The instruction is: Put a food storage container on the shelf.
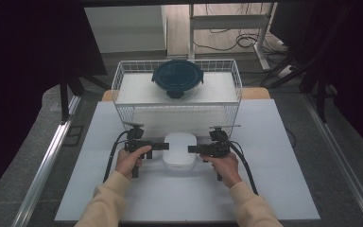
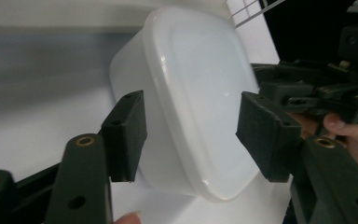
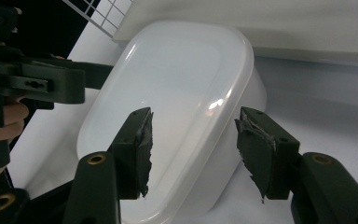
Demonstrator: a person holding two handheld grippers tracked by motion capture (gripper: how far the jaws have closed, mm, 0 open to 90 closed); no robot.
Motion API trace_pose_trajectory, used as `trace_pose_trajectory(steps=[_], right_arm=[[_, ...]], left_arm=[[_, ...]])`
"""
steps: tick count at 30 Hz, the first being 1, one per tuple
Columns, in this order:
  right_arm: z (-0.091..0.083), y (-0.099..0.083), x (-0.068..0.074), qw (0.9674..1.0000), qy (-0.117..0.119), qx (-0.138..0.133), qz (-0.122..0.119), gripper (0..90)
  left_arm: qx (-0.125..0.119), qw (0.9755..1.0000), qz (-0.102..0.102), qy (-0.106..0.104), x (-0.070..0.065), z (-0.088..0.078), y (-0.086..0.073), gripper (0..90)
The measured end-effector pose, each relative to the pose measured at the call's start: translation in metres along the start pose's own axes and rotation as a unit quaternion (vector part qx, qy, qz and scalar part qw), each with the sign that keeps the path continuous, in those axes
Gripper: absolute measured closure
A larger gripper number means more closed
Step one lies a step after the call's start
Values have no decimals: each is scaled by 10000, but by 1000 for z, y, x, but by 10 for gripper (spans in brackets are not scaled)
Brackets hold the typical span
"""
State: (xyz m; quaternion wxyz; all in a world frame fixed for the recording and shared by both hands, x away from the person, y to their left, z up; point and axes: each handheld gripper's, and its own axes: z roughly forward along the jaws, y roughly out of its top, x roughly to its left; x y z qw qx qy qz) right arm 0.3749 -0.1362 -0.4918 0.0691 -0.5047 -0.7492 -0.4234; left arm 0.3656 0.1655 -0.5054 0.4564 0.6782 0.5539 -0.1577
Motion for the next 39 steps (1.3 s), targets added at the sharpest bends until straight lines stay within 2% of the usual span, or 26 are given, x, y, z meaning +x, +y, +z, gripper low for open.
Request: trace_pose_trajectory(steps=[2,5,6,7,9,10,12,14,19,21,25,30,36,39], right_arm=[[0,0,-1,10000,-7,-4,29,460],[1,-1,-2,10000,39,11,71,509],[1,-3,-4,9997,123,-7,209,535],[1,-3,-4,9997,123,-7,209,535],[-2,-5,-7,9989,217,-137,401,624],[-4,-5,-9,9982,277,-178,502,634],[-7,-7,-11,9971,339,-197,650,669],[-9,-8,-10,9969,352,-202,671,677],[-18,-14,-4,9973,386,-268,566,720],[-22,-16,-1,9979,345,-315,443,735],[-27,-17,3,9986,273,-386,256,759],[-32,-17,4,9988,206,-420,113,777],[-38,-15,9,9985,260,-482,-50,777],[-41,-13,13,9982,298,-513,-116,778]], left_arm=[[26,10000,-32,-10,1,1,-1,462],[84,9997,-141,-175,6,4,-2,519],[117,9996,-176,-175,7,6,-3,575],[117,9996,-176,-175,7,6,-3,577],[123,9996,-174,-176,6,5,-4,590],[69,9996,-209,-151,3,4,-4,626],[67,9999,-129,-90,0,-1,-4,699],[67,9999,-100,-93,-1,-2,-5,712],[59,9999,71,-122,-9,-8,-10,747],[62,9999,146,-62,-12,-9,-11,760],[49,9996,242,-99,-15,-11,-13,785],[-56,9989,461,19,-24,-12,-16,791],[-75,9985,548,-43,-29,-18,-16,791],[-173,9981,590,-77,-33,-25,-16,791]])
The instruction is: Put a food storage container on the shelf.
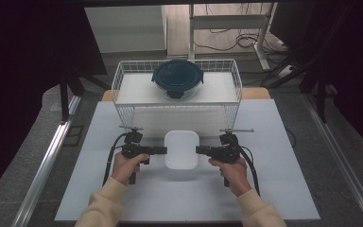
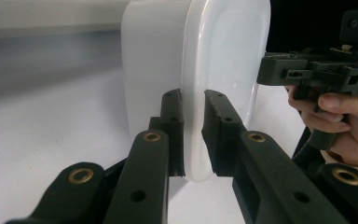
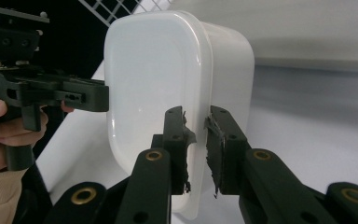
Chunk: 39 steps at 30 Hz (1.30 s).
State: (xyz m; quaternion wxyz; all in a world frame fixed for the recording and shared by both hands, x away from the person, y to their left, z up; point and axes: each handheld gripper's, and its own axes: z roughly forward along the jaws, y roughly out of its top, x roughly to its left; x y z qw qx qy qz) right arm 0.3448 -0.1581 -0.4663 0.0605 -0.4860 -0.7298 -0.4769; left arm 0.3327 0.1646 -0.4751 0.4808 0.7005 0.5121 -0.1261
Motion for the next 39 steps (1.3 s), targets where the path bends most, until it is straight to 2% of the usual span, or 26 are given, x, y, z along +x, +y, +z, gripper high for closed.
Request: trace_pose_trajectory(steps=[3,5,14,23,31,39], right_arm=[[-7,6,11,9998,60,-78,-176,779],[-9,7,13,9997,82,-88,-189,780],[-24,24,38,9982,105,-201,-563,780],[-34,35,51,9967,182,-310,-724,783],[-49,50,65,9947,333,-451,-866,788],[-58,60,74,9929,373,-526,-996,790]], left_arm=[[-93,9999,68,-32,-6,-7,1,790],[-151,9998,131,-39,-8,-12,3,790],[-306,9993,206,-95,-22,-29,11,786],[-450,9981,397,-118,-36,-45,19,785],[-594,9964,589,-144,-52,-60,30,786],[-710,9947,734,-139,-66,-71,39,786]])
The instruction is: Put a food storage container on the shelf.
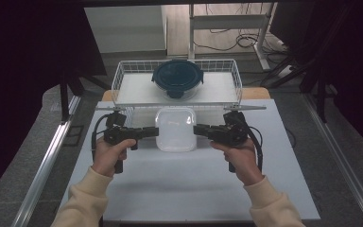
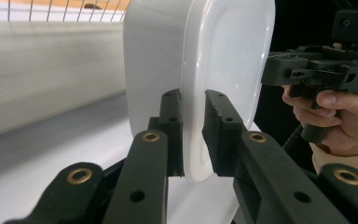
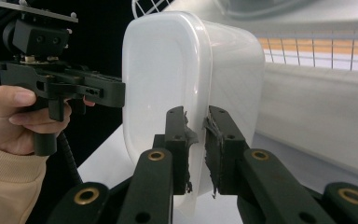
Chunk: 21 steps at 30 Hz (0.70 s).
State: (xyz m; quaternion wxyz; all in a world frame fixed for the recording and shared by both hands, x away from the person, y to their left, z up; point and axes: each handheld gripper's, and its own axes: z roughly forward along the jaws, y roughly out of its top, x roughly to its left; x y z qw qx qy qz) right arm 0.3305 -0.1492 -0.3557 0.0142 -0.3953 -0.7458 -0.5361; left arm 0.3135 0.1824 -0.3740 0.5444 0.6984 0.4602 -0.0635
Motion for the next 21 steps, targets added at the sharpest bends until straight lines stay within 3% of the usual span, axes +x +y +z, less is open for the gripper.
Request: trace_pose_trajectory(steps=[21], right_arm=[[-16,37,21,9994,42,-161,-317,791]], left_arm=[[-198,9995,239,-61,-21,-20,31,785]])
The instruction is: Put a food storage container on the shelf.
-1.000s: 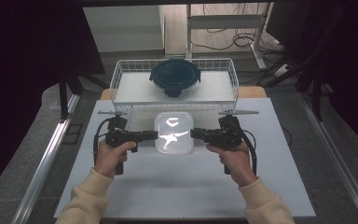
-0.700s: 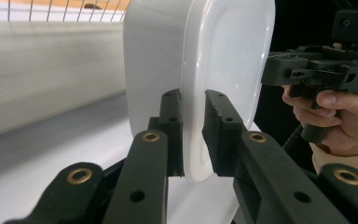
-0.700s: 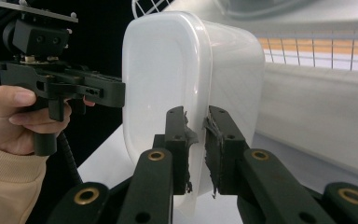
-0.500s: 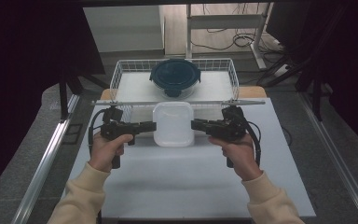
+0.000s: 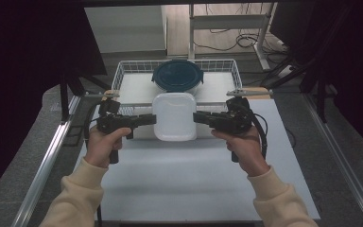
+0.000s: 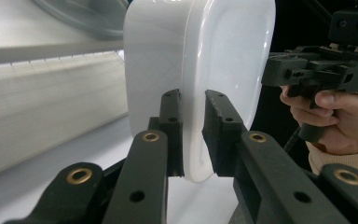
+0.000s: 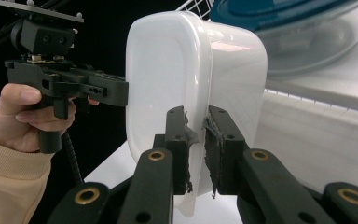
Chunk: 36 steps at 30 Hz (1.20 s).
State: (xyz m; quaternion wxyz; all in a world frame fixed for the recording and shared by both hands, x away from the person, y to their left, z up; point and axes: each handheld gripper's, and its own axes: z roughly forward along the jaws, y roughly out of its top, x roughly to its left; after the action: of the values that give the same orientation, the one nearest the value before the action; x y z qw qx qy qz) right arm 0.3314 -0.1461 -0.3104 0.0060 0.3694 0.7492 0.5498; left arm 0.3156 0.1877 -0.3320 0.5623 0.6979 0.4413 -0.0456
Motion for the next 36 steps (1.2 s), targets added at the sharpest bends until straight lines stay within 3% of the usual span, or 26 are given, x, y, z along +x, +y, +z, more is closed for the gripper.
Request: trace_pose_trajectory(steps=[13,24,36], right_arm=[[-2,20,3,10000,56,-25,-62,792],[-1,53,5,9998,131,-108,-110,793],[2,81,-9,9997,182,-136,-30,796]], left_arm=[[-60,10000,62,38,-5,-7,19,785],[-146,9997,147,136,-12,-18,51,786],[-139,9997,170,68,-5,-12,84,787]])
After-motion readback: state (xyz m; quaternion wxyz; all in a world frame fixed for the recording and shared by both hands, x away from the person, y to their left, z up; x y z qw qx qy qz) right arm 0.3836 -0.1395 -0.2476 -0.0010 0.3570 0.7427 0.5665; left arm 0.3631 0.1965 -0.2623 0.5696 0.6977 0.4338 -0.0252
